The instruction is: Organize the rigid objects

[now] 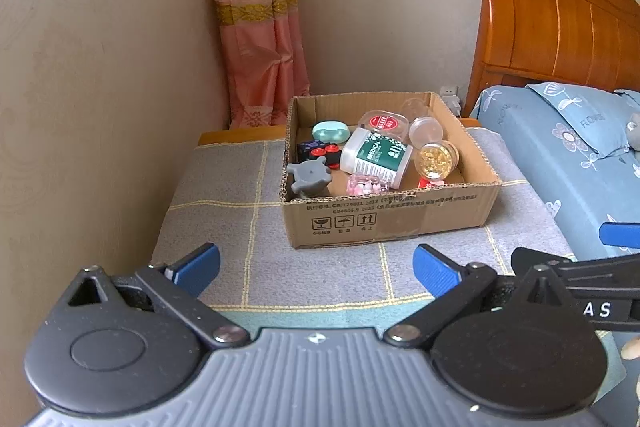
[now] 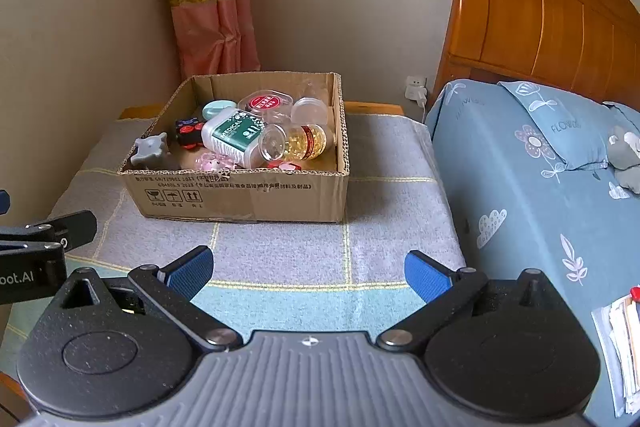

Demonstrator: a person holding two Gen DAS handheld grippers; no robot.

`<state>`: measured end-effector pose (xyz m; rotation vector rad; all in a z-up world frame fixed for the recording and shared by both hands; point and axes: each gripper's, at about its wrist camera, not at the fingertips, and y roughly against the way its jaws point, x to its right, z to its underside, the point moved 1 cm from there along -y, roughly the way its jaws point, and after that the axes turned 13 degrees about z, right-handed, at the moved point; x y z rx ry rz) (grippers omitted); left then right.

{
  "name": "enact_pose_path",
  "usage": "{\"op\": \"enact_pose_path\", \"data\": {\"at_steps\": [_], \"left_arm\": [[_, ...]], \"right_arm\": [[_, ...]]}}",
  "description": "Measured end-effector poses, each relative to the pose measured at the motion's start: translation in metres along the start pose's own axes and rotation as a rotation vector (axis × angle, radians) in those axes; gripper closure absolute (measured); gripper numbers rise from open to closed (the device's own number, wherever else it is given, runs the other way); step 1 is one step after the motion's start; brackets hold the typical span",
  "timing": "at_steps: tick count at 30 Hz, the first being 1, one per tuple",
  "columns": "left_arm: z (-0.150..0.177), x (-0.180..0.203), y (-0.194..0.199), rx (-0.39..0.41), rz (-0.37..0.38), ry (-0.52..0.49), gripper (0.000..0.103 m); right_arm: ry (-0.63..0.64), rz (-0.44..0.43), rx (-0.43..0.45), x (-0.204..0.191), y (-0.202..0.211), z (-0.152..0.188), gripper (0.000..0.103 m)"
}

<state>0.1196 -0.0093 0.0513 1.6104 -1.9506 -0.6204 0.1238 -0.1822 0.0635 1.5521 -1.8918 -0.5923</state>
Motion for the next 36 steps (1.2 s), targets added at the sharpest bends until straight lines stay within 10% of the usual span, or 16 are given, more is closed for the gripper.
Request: {"op": "enact_pose_path", "data": {"at_steps": [36], "left_arm": [[0.0008, 0.0022, 0.0008, 0.0, -0.003, 0.001, 0.001]], "right_arm": [[0.0, 0.002, 0.005, 0.0018, 0.0013, 0.0002, 0.0]]}}
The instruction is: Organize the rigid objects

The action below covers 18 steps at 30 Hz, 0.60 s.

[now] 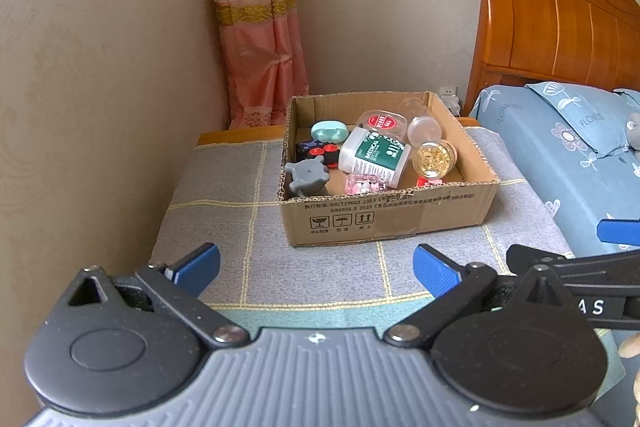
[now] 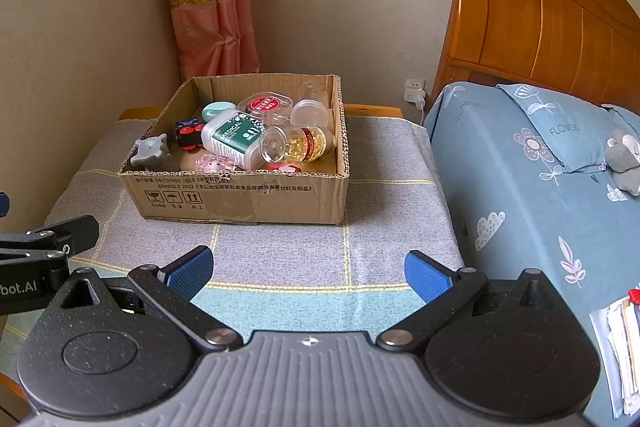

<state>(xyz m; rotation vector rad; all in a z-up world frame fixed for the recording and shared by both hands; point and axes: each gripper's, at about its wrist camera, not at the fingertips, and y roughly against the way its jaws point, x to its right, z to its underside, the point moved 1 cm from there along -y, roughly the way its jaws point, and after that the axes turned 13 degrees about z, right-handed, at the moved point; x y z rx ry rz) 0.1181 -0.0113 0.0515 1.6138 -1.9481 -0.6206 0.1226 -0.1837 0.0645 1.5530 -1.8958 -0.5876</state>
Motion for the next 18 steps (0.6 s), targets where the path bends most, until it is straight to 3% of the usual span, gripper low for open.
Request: {"op": "enact_pose_path", "data": {"at_steps": [18], "left_arm": [[0.0, 0.0021, 0.0, 0.0, 0.002, 0.0, 0.001]], "right_arm": [[-0.001, 0.0, 0.0, -0.0009, 0.0001, 0.0003, 0.0]]}}
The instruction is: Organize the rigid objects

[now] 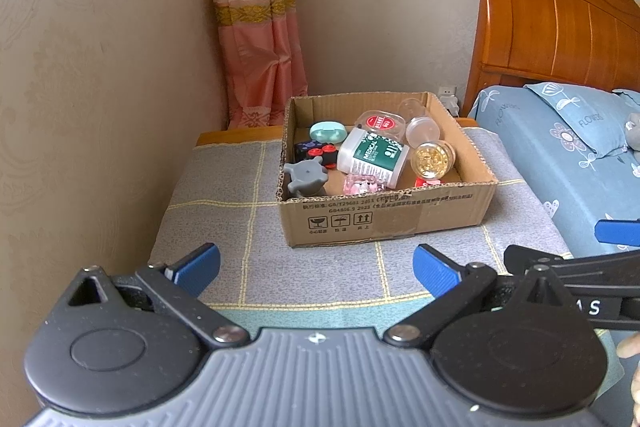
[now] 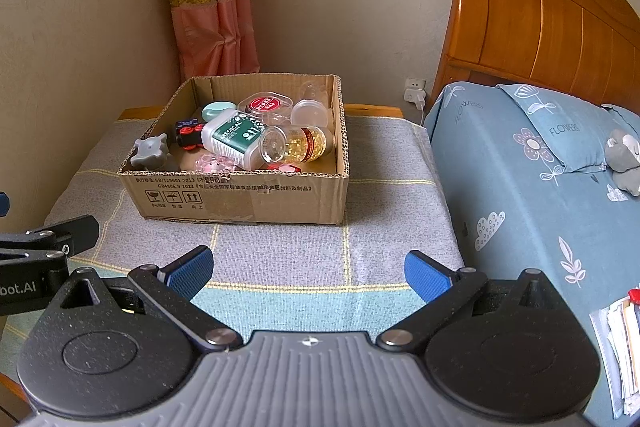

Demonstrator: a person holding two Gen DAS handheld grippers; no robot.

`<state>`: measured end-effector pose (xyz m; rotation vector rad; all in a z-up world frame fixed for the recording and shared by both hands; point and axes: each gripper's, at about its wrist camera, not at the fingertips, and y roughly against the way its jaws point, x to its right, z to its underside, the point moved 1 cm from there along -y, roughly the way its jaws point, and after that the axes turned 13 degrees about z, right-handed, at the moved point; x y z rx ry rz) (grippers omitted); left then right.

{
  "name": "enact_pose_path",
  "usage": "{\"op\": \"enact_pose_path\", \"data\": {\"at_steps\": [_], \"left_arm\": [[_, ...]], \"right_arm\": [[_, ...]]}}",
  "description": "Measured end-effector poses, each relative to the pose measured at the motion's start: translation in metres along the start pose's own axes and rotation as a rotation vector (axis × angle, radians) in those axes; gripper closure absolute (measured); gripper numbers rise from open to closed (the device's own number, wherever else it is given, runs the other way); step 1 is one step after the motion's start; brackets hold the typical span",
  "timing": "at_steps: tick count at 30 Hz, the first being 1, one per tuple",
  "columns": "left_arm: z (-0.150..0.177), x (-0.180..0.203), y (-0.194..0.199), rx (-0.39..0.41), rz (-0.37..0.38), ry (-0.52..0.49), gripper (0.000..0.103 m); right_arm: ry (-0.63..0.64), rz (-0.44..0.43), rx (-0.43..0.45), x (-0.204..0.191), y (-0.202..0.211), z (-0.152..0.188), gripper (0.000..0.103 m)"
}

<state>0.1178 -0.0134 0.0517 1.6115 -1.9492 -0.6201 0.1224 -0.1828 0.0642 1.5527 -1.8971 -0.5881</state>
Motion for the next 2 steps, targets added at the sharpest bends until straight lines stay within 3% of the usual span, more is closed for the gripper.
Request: {"op": "enact_pose_path", "data": {"at_steps": [2], "left_arm": [[-0.0002, 0.0003, 0.0001, 0.0, -0.002, -0.001, 0.001]], "right_arm": [[0.0, -0.001, -0.001, 0.0004, -0.0003, -0.0001, 0.0]]}}
